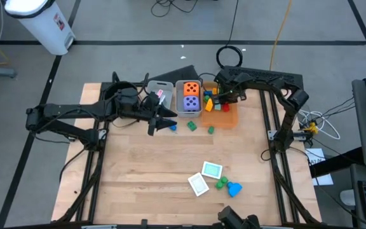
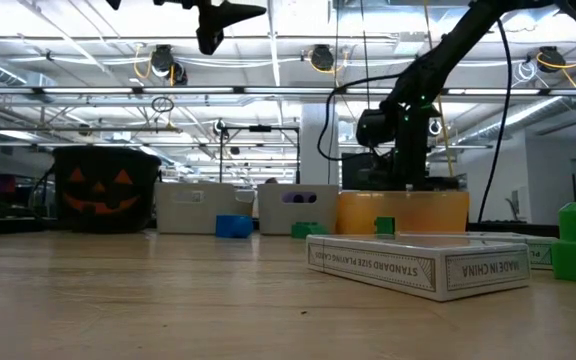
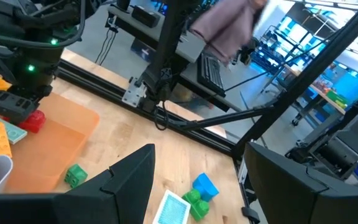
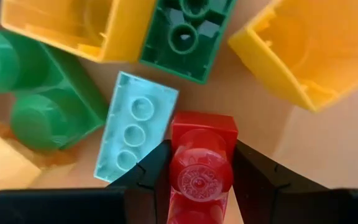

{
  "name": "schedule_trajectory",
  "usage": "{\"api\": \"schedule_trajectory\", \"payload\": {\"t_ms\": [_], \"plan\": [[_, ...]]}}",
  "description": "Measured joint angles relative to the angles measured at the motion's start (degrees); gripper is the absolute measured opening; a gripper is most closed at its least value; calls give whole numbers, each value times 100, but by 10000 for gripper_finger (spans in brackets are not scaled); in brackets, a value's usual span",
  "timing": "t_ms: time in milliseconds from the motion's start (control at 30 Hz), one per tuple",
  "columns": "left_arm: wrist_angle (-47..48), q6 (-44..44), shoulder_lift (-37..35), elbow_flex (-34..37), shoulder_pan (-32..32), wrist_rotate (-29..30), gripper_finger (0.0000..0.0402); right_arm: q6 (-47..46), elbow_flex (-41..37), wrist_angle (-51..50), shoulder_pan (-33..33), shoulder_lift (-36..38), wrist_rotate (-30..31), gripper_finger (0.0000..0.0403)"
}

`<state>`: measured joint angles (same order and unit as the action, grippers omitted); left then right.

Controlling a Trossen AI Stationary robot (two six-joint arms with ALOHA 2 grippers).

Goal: Pick & Place Toys
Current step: Put the red game piece into the orange bin, then put the bottom blue game piece into the orange bin

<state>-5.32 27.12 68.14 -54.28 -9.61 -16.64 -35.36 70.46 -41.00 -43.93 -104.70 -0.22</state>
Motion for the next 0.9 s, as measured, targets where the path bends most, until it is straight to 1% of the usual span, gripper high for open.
{"api": "schedule_trajectory", "payload": {"t_ms": [400,567,667,767,900], "plan": [[0,2,0,0,-12,-35,255,-14,0,35,-37,-23,10,120],[-1,4,0,0,-12,-37,255,-6,0,55,-40,-23,49,158],[-1,9,0,0,-12,-37,255,38,0,148,-40,-23,54,174],[0,21,0,0,-12,-43,255,44,0,271,-51,33,35,177],[0,45,0,0,-12,-46,255,49,0,326,-86,209,21,172]]}}
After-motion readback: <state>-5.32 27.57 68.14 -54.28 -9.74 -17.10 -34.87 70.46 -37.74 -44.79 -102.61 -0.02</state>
